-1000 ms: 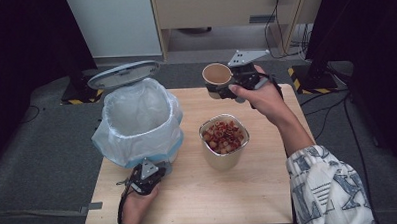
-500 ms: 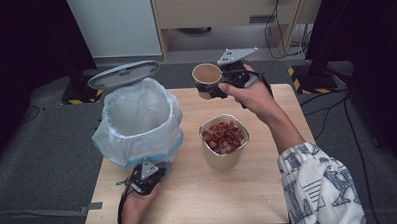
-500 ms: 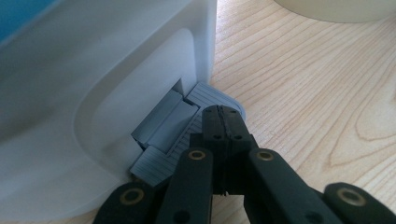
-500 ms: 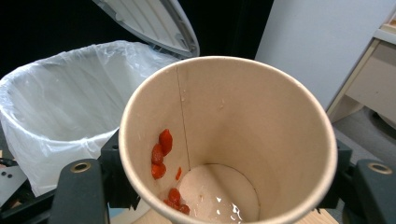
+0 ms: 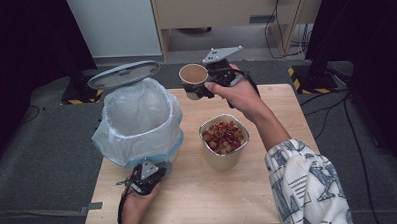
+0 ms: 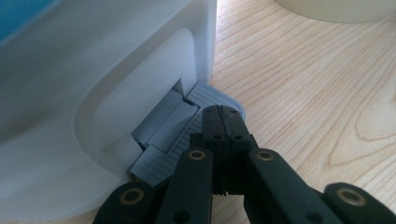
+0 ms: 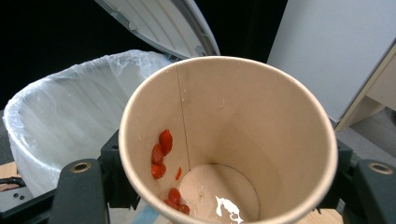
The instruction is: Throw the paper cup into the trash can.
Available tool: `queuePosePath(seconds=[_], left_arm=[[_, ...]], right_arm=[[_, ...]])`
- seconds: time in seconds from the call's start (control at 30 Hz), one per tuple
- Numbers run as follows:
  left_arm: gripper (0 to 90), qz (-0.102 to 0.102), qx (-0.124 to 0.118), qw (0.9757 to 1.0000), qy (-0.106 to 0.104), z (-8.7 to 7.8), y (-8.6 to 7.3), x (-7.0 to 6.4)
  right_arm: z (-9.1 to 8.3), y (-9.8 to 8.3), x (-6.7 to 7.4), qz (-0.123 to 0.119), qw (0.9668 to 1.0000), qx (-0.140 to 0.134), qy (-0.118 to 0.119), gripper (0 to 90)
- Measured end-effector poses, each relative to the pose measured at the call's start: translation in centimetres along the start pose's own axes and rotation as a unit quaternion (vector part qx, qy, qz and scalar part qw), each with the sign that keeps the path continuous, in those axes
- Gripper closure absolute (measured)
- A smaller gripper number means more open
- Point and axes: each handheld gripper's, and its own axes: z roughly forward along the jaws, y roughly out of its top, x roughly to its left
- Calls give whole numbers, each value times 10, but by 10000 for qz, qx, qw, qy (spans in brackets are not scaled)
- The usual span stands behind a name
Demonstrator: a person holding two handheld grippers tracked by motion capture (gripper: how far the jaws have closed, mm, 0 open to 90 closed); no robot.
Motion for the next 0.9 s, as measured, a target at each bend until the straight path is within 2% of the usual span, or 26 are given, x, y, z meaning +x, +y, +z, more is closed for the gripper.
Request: queuePosePath(seconds=[0.37,0.9], left_arm=[[891,0,4,10000,-3,0,0,0],[891,3,-1,10000,-1,0,0,0]], right_arm=[[15,9,11,73,9998,-85,163,293],[27,14,19,154,9993,-150,301,292]])
